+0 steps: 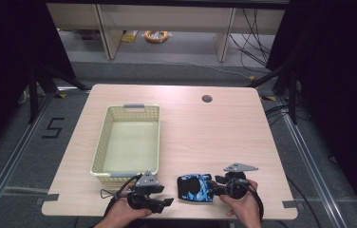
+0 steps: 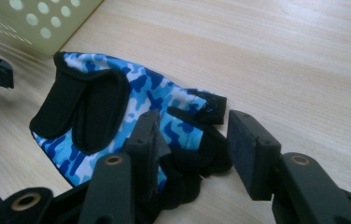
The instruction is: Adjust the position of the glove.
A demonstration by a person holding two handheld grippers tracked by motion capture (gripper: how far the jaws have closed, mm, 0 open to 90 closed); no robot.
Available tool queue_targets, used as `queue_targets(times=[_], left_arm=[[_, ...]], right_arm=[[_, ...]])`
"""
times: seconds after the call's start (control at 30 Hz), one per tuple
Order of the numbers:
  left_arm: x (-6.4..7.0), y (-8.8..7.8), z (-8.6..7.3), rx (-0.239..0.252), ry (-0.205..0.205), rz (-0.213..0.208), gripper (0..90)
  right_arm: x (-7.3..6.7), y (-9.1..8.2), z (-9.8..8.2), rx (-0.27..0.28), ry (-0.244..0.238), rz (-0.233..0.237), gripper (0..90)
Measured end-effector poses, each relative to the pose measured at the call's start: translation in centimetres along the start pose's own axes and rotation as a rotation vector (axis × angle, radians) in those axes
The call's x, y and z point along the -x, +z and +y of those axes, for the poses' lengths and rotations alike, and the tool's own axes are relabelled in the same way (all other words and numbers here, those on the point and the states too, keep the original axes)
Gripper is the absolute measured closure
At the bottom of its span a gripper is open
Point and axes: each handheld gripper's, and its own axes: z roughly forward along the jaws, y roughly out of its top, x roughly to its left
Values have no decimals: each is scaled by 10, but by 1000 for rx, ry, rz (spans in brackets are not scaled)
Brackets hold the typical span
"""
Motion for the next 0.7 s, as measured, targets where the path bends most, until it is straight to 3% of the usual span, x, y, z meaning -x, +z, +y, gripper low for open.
queue_targets(times=[0.03, 0.07, 0.1, 0.27, 0.3, 0.33, 0.4, 0.43, 0.53, 0.57, 0.6, 0.7], left_arm=[[0, 0, 0, 0, 0, 0, 426], [1, 3, 3, -4, 16, 26, 437], [2, 5, 4, -4, 4, 26, 446], [-1, 15, 12, -6, 11, 35, 487], [-2, 16, 13, -22, 24, 46, 495], [-2, 18, 14, -22, 18, 37, 504], [-3, 21, 17, -35, 36, 37, 517], [-4, 22, 18, -40, 29, 39, 519], [-6, 27, 20, -39, 5, 23, 522], [-6, 28, 21, -41, -2, 21, 523], [-6, 29, 21, -45, -4, 22, 523], [-7, 34, 21, -56, -19, 3, 532]], right_arm=[[2, 3, 0, 24, -30, 7, 546], [1, 3, 1, 18, -30, 0, 546], [1, 4, 1, 10, -44, -9, 545], [-1, 8, 1, -45, -27, -10, 540], [3, 12, 0, -38, -66, -9, 539], [1, 14, -2, -31, -35, -27, 540], [4, 15, -2, -20, -58, -21, 542], [2, 14, -2, -40, -38, -23, 542], [1, 17, -4, 3, -49, -22, 547], [1, 16, -3, -15, -44, -14, 550], [4, 16, -3, -27, -64, 27, 552], [2, 15, -3, -40, -59, 8, 566]])
